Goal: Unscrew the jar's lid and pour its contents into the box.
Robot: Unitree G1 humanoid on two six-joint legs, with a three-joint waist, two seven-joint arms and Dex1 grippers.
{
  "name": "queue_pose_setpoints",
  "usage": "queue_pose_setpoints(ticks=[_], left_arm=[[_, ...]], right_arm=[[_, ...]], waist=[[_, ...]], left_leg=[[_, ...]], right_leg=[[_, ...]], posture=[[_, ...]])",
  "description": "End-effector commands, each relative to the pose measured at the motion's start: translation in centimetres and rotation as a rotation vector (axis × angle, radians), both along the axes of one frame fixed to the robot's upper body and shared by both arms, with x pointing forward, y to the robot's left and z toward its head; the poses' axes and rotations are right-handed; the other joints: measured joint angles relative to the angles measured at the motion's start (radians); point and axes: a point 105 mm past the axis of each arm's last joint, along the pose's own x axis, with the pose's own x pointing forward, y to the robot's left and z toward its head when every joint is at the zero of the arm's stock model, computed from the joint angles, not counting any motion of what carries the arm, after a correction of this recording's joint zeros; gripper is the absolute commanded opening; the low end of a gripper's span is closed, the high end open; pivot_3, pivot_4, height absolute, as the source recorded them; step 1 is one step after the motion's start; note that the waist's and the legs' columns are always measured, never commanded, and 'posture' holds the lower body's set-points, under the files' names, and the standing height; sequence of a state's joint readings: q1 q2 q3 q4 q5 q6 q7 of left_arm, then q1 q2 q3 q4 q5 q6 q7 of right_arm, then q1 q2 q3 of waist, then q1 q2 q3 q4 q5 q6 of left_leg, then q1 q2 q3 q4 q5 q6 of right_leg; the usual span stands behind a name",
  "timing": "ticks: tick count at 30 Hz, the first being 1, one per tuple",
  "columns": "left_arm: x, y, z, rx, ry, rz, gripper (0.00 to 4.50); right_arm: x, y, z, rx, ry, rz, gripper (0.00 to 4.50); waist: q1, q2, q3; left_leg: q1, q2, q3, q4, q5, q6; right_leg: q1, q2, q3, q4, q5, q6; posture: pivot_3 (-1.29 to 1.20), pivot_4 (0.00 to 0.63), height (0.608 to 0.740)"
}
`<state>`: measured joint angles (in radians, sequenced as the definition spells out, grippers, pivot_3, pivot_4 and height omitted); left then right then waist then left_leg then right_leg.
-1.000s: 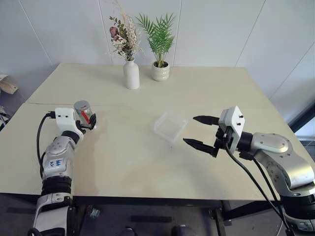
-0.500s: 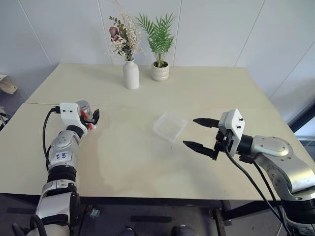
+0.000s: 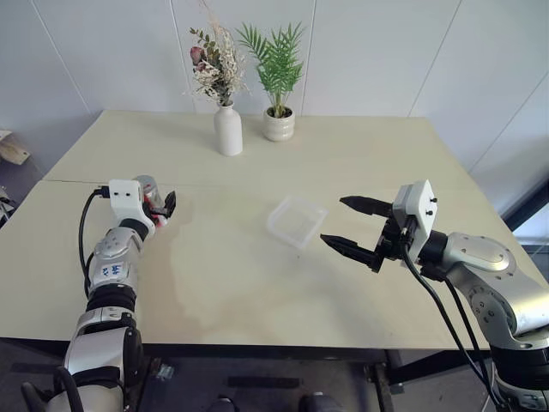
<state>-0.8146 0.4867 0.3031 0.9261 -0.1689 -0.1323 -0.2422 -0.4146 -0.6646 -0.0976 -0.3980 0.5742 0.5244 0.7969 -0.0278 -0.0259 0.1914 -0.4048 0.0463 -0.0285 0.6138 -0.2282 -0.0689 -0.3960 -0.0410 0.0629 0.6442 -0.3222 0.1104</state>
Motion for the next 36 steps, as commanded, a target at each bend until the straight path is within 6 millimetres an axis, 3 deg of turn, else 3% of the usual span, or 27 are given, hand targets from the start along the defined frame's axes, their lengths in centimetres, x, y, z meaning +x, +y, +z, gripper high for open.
queue_pose_setpoints(ticks=[1,3,9,10,20,28,31,36], left_arm=[[0.3,0.2,2.5,0.029,-0.079,0.007,4.48],[0.3,0.1,2.6,0.025,-0.083,0.006,4.30],[0.4,-0.5,3.1,0.022,-0.114,-0.036,2.66],[0.4,-0.5,3.3,0.022,-0.120,-0.042,2.60],[-0.1,-2.6,6.1,0.052,-0.174,-0.240,2.60],[-1.8,-7.3,7.8,0.093,-0.166,-0.580,2.60],[-2.6,-10.2,8.9,0.073,-0.155,-0.783,2.60],[-3.2,-12.9,9.6,0.091,-0.129,-0.952,2.60]], right_arm=[[-0.6,0.0,1.6,-0.006,-0.069,0.008,4.50],[-0.6,0.0,1.7,-0.009,-0.070,0.007,4.50],[-0.6,-0.1,1.8,-0.006,-0.075,0.003,4.50],[-0.6,-0.1,1.8,-0.006,-0.077,0.003,4.50],[-0.4,-0.1,2.3,-0.005,-0.104,-0.001,4.50],[-0.6,0.3,3.0,-0.011,-0.136,-0.012,4.50],[-0.9,0.8,3.9,-0.005,-0.155,-0.025,4.50],[-0.6,1.9,5.1,0.019,-0.142,-0.070,4.50]], waist=[[0.001,0.000,0.000],[0.002,0.000,0.000],[0.000,0.000,0.000],[0.000,0.000,0.000],[0.000,0.000,0.000],[0.000,0.000,0.000],[0.000,0.000,0.000],[0.000,0.000,0.000]], left_leg=[[0.000,0.000,0.000,0.000,0.000,0.000],[0.000,0.000,0.000,0.000,0.000,0.000],[0.000,0.000,0.000,0.000,0.000,0.000],[0.000,0.000,0.000,0.000,0.000,0.000],[0.000,0.000,0.000,0.000,0.000,0.000],[0.000,0.000,0.000,0.000,0.000,0.000],[0.000,0.000,0.000,0.000,0.000,0.000],[0.000,0.000,0.000,0.000,0.000,0.000]], right_leg=[[0.000,0.000,0.000,0.000,0.000,0.000],[0.000,0.000,0.000,0.000,0.000,0.000],[0.000,0.000,0.000,0.000,0.000,0.000],[0.000,0.000,0.000,0.000,0.000,0.000],[0.000,0.000,0.000,0.000,0.000,0.000],[0.000,0.000,0.000,0.000,0.000,0.000],[0.000,0.000,0.000,0.000,0.000,0.000],[0.000,0.000,0.000,0.000,0.000,0.000]], posture=[[0.00,0.150,0.740],[0.00,0.150,0.740],[0.00,0.150,0.740],[0.00,0.150,0.740],[0.00,0.150,0.740],[0.00,0.150,0.740],[0.00,0.150,0.740],[0.00,0.150,0.740]])
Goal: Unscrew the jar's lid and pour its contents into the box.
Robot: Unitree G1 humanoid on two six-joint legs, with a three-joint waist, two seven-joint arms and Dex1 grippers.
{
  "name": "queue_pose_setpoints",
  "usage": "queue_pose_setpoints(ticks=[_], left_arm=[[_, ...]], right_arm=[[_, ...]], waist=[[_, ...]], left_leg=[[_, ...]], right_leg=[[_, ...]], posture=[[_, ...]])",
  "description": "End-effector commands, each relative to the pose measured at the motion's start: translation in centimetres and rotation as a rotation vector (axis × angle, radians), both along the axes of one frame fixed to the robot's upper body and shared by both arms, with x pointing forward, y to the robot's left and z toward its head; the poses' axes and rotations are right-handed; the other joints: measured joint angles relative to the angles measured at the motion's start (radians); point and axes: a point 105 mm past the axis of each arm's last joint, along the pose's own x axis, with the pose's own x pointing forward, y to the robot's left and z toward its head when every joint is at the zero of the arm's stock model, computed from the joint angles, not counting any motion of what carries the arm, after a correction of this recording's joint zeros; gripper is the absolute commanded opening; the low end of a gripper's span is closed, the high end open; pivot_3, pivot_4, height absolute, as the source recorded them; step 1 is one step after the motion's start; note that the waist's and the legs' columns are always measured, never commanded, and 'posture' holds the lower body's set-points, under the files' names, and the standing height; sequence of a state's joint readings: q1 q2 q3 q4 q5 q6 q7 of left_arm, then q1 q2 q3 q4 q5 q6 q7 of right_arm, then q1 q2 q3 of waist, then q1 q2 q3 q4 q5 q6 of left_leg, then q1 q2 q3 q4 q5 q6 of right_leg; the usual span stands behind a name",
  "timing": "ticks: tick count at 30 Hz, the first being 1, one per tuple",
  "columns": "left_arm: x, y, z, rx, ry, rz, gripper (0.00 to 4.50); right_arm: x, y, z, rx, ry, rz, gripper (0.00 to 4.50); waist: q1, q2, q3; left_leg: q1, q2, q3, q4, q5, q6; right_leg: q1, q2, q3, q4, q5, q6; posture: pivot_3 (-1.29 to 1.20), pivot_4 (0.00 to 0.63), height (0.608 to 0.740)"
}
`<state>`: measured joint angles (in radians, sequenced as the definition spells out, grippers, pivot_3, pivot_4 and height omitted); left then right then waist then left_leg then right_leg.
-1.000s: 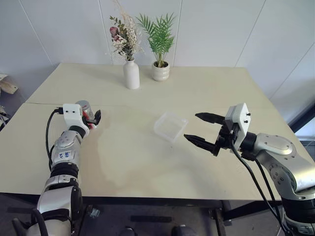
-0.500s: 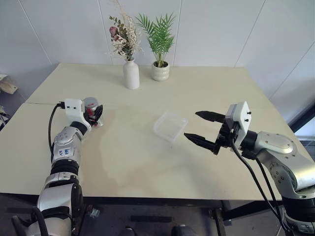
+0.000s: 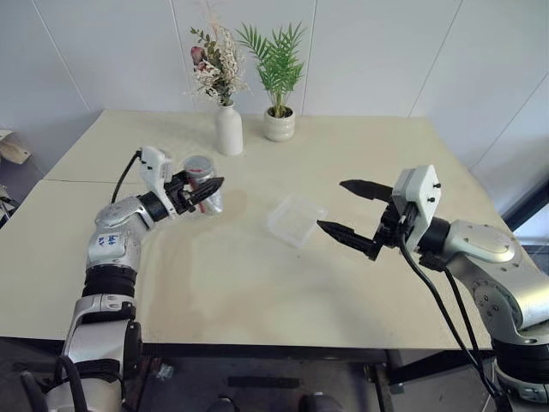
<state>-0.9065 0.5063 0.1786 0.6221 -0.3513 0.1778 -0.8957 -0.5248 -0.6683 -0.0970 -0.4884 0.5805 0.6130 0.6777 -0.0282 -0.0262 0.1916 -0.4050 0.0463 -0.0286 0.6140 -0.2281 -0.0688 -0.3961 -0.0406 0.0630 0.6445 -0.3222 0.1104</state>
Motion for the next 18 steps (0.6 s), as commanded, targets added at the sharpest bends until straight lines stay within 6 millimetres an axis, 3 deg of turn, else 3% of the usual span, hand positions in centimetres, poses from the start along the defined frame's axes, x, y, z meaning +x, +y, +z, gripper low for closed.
queue_pose_setpoints(ticks=[1,6,18], left_arm=[[-1.1,-2.6,2.4,0.026,-0.064,-0.169,2.60],[-2.7,-5.2,2.0,0.106,-0.066,-0.396,2.60],[-4.5,-9.0,1.6,0.155,-0.119,-0.668,2.60]], right_arm=[[-0.3,1.0,1.7,0.029,-0.018,-0.030,4.50],[-0.6,3.1,2.6,0.056,0.000,-0.006,4.50],[-0.3,7.0,3.7,0.112,0.062,0.040,4.50]], waist=[[0.000,0.000,0.000],[-0.001,0.000,0.000],[-0.001,0.000,0.000]], left_leg=[[0.000,0.000,0.000,0.000,0.000,0.000],[0.000,0.000,0.000,0.000,0.000,0.000],[-0.001,0.000,-0.001,-0.001,0.000,0.001]], right_leg=[[0.000,0.000,0.000,0.000,0.000,0.000],[-0.001,0.000,0.000,0.000,0.000,0.000],[-0.002,0.000,0.000,0.000,-0.001,-0.001]], posture=[[0.00,0.150,0.740],[0.00,0.150,0.740],[0.00,0.150,0.740]])
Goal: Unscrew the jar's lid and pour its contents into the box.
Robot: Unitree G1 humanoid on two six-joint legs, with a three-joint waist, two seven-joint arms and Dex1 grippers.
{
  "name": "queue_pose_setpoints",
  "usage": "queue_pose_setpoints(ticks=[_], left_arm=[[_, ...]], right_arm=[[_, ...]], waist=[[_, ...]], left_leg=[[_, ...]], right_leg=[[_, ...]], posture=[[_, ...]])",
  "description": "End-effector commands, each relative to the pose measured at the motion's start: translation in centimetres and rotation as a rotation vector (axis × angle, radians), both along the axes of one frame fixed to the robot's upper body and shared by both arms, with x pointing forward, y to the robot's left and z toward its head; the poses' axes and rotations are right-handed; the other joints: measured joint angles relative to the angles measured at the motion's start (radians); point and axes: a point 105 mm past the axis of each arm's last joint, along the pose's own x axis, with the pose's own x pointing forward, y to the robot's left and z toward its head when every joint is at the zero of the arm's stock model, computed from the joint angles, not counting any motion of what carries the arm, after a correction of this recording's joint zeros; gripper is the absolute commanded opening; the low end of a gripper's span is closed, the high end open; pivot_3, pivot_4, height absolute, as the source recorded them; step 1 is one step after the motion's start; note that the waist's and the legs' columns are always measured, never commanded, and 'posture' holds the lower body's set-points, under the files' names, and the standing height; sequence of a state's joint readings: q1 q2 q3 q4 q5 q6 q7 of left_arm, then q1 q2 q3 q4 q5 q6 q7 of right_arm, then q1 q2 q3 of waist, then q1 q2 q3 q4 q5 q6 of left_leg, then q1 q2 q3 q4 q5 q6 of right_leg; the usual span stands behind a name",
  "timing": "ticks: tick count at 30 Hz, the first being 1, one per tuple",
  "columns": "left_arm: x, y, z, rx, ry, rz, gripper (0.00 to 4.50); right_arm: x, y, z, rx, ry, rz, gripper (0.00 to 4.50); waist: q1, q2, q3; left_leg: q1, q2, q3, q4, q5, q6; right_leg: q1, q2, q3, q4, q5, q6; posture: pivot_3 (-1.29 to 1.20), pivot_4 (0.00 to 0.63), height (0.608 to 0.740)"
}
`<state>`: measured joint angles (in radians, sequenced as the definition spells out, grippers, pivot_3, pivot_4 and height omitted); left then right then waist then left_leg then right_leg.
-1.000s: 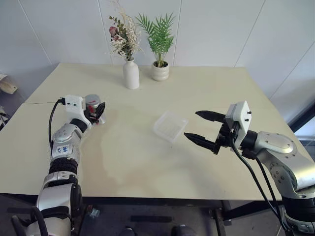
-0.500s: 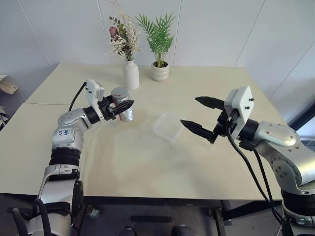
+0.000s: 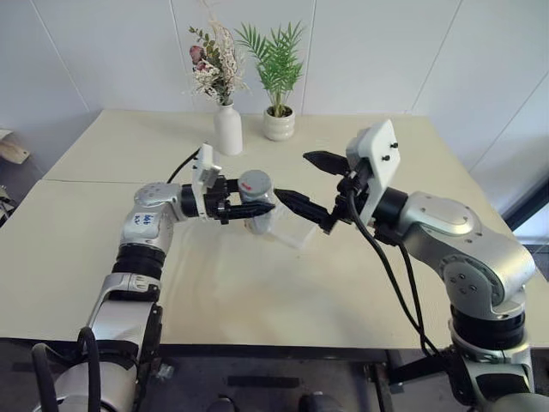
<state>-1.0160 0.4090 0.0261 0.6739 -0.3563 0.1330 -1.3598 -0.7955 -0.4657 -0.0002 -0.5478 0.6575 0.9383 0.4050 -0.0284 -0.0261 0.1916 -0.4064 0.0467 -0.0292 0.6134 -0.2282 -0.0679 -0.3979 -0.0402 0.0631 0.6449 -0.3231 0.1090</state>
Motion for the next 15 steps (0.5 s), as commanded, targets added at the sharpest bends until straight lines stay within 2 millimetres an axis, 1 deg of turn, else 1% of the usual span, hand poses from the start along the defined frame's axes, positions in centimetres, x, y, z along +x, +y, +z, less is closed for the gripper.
queue_pose_setpoints(ticks=[1,7,12,15], left_arm=[[-0.6,-1.1,1.9,-0.027,-0.074,-0.078,2.60],[-1.0,-2.1,1.5,-0.024,-0.048,-0.132,2.60],[-1.2,-2.7,1.6,-0.013,-0.034,-0.159,2.60],[-1.2,-3.0,1.7,-0.015,-0.032,-0.159,2.60]], right_arm=[[-0.4,1.5,0.5,0.021,0.004,0.028,4.50],[0.0,3.0,0.3,0.018,0.020,0.039,4.50],[0.6,3.4,-0.2,-0.003,0.025,0.026,4.50],[1.3,3.3,-0.7,-0.030,0.023,-0.008,4.50]], waist=[[-0.001,0.000,0.000],[-0.002,0.000,0.000],[-0.002,0.000,0.000],[-0.001,0.000,0.000]], left_leg=[[0.000,0.000,0.000,0.000,0.000,0.000],[0.000,0.000,0.000,0.000,0.000,0.000],[0.000,0.000,0.000,0.000,0.000,0.001],[0.000,0.000,0.000,0.000,0.000,0.001]], right_leg=[[0.000,0.000,0.000,0.000,0.000,0.000],[0.000,0.000,0.000,0.000,0.000,0.000],[0.000,0.000,0.000,0.000,0.000,0.000],[-0.001,0.000,0.000,0.000,0.000,0.000]], posture=[[0.00,0.150,0.740],[0.00,0.150,0.740],[0.00,0.150,0.740],[0.00,0.150,0.740]])
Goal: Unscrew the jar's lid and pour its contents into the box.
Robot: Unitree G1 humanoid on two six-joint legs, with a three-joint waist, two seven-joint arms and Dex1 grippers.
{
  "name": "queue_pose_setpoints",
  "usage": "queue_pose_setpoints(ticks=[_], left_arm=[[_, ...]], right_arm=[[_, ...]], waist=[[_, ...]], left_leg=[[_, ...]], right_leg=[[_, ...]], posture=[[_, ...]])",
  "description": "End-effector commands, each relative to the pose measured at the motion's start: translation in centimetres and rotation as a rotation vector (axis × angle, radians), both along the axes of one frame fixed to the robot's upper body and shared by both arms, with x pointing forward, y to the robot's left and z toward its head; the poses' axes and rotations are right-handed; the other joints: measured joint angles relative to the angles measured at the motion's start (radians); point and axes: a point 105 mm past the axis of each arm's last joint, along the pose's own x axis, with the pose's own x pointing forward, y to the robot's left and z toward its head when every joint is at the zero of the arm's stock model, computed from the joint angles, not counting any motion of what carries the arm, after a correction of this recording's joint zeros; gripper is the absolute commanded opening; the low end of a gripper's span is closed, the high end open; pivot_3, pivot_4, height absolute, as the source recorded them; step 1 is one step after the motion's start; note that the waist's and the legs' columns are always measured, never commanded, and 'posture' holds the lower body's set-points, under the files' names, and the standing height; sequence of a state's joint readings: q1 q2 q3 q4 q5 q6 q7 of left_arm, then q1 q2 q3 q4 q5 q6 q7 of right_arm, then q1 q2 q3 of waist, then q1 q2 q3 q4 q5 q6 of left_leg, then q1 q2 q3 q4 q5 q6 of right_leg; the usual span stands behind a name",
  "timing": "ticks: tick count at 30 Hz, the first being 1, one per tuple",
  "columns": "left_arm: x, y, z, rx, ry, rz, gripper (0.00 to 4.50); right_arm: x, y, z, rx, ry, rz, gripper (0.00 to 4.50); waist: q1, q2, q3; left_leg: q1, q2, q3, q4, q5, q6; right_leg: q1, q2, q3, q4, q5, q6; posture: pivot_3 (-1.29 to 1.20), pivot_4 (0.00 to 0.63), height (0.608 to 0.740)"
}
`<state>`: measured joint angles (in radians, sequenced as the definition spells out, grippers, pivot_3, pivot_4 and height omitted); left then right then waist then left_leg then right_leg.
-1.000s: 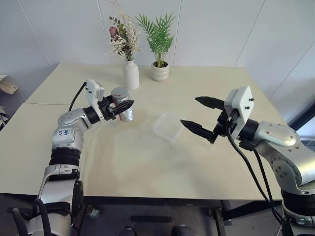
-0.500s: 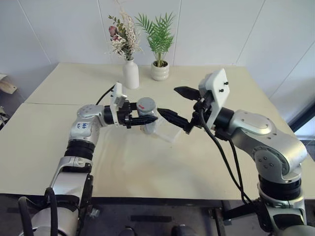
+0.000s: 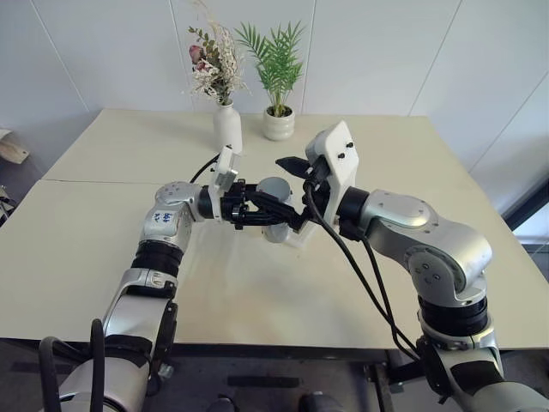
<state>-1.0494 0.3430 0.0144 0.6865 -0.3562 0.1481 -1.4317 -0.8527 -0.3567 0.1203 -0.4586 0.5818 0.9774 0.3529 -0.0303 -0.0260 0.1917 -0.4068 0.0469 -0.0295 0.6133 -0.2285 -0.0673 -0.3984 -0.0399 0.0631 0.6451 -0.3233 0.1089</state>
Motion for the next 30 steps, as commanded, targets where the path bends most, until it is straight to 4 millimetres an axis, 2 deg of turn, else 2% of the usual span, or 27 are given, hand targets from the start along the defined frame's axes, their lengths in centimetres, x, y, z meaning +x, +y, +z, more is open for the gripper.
queue_pose_setpoints(ticks=[1,9,23,26,30], left_arm=[[-0.1,-0.7,1.5,-0.011,-0.037,-0.013,2.60],[0.3,-1.2,1.7,-0.016,-0.013,0.011,2.60],[0.7,-1.4,1.8,-0.019,-0.004,0.026,2.60],[0.7,-1.5,1.8,-0.016,-0.004,0.027,2.60],[0.8,-1.4,1.6,-0.013,-0.002,0.031,2.60]], right_arm=[[0.1,0.1,0.9,-0.001,-0.065,-0.014,4.50],[1.0,0.1,0.8,0.008,-0.064,-0.063,4.50],[1.0,0.2,1.1,0.038,-0.071,-0.074,4.50],[0.9,0.3,1.3,0.047,-0.073,-0.074,3.89],[1.0,0.3,1.4,0.051,-0.073,-0.077,2.58]], waist=[[0.001,0.000,0.000],[0.000,0.000,0.000],[0.000,0.000,0.000],[-0.001,0.000,0.000],[0.000,0.000,0.000]], left_leg=[[0.000,0.000,0.000,0.000,0.000,0.000],[0.000,0.000,0.000,0.000,0.000,0.000],[0.000,0.000,0.000,0.000,0.000,0.000],[0.000,0.000,0.000,0.000,0.000,0.000],[0.000,0.000,0.000,0.000,0.000,0.000]], right_leg=[[0.000,0.000,0.000,0.000,0.000,0.000],[0.000,0.000,0.000,0.000,0.000,0.000],[0.000,0.000,0.000,0.000,0.000,0.000],[0.000,0.000,0.000,0.000,0.000,0.000],[0.000,0.000,0.000,0.000,0.000,0.000]], posture=[[0.00,0.150,0.740],[0.00,0.150,0.740],[0.00,0.150,0.740],[0.00,0.150,0.740],[0.00,0.150,0.740]])
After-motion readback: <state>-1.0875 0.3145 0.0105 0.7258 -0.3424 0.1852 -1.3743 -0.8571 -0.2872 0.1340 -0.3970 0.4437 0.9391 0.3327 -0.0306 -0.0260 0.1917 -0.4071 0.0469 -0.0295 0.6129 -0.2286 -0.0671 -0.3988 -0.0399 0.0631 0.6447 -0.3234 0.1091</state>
